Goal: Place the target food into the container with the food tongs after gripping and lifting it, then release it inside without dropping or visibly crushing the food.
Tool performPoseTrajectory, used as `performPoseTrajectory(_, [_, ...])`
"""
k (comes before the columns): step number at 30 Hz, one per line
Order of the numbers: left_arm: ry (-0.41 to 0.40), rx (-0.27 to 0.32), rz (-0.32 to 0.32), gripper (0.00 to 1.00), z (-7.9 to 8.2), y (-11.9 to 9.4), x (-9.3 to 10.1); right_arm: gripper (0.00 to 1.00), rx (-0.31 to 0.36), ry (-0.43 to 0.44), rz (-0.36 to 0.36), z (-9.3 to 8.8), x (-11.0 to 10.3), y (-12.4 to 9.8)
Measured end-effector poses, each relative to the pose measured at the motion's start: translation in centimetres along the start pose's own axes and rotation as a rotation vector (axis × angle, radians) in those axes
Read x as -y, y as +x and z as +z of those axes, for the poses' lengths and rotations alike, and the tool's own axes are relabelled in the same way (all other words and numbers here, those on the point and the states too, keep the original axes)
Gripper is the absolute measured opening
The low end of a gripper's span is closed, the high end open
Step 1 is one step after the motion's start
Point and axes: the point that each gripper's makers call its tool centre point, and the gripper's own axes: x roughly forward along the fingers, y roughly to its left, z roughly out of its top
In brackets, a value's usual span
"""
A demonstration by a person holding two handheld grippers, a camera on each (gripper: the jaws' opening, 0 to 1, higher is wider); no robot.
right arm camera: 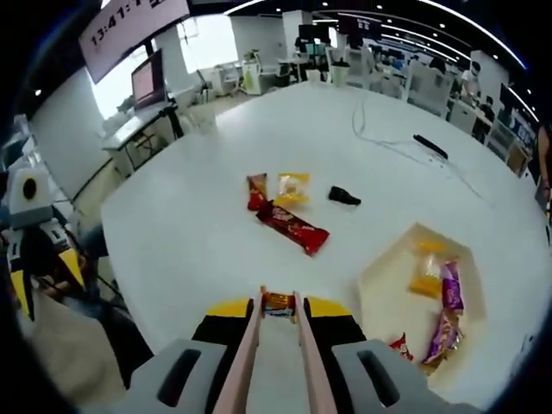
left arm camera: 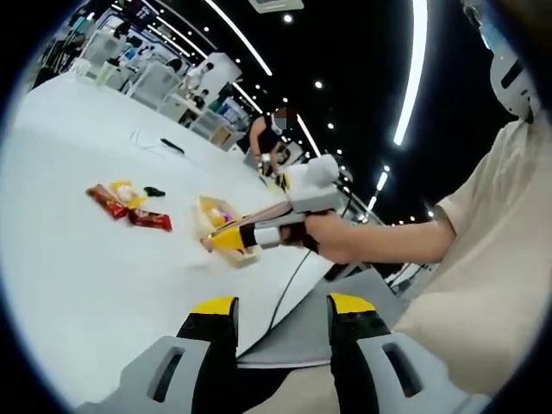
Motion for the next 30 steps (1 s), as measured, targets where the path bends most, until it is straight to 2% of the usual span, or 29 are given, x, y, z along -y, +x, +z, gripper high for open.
performPoseTrajectory(2, [0.007,-0.001,-0.005,0.4,0.2,0.0,0.1,0.22,0.008,0.023,0.0,0.1,0.2,-0.2])
performPoseTrajectory(9, [0.023,0.004,-0.013,0.4,0.8,0.2,0.2,0.22,0.024,0.024,-0.011,0.5,0.6,-1.2])
performPoseTrajectory(18, [0.047,-0.034,-0.049,0.4,0.8,1.1,0.8,0.22,0.089,0.046,-0.046,2.5,2.2,-3.6])
performPoseTrajectory(23, [0.064,-0.038,-0.061,0.4,1.3,1.4,1.0,0.22,0.117,0.057,-0.066,3.1,3.2,-4.7])
performPoseTrajectory(30, [0.069,-0.038,-0.069,0.4,1.1,1.6,1.3,0.22,0.144,0.071,-0.085,3.8,4.3,-6.2])
